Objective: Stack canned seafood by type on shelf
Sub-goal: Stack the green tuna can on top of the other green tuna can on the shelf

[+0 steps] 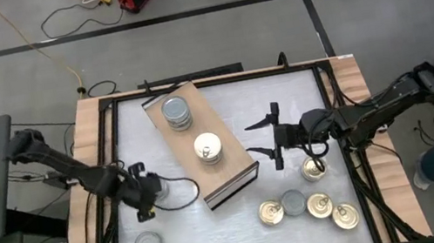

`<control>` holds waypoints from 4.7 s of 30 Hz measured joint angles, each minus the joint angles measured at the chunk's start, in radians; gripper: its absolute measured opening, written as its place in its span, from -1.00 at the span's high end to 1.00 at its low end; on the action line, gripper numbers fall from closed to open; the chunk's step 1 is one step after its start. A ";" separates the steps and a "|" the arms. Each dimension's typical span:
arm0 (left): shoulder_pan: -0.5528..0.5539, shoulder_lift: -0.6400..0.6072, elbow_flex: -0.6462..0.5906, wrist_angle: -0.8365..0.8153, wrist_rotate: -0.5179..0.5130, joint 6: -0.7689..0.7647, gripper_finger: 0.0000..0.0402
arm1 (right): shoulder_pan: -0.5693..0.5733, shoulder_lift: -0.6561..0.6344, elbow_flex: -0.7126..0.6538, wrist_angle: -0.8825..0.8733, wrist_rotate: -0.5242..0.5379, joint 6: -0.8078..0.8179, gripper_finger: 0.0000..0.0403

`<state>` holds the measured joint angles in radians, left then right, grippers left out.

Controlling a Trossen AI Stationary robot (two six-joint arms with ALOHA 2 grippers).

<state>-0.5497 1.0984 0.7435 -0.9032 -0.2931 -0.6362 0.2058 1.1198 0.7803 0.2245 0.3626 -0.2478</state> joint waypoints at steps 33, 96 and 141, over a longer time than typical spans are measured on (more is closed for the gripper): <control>-0.304 0.586 0.196 -0.141 -0.128 -0.206 0.99 | 0.000 0.000 0.000 0.019 0.007 0.015 -0.44; 0.106 0.339 0.215 -0.216 0.205 0.145 -0.32 | 0.003 0.000 0.000 0.019 0.000 0.008 -0.44; 0.652 -0.219 0.408 0.386 -0.149 0.176 0.31 | -0.006 0.000 0.000 0.016 0.000 0.012 -0.44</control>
<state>0.1019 0.8791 1.1511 -0.5176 -0.4419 -0.4604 0.2001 1.1198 0.7799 0.2409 0.3630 -0.2363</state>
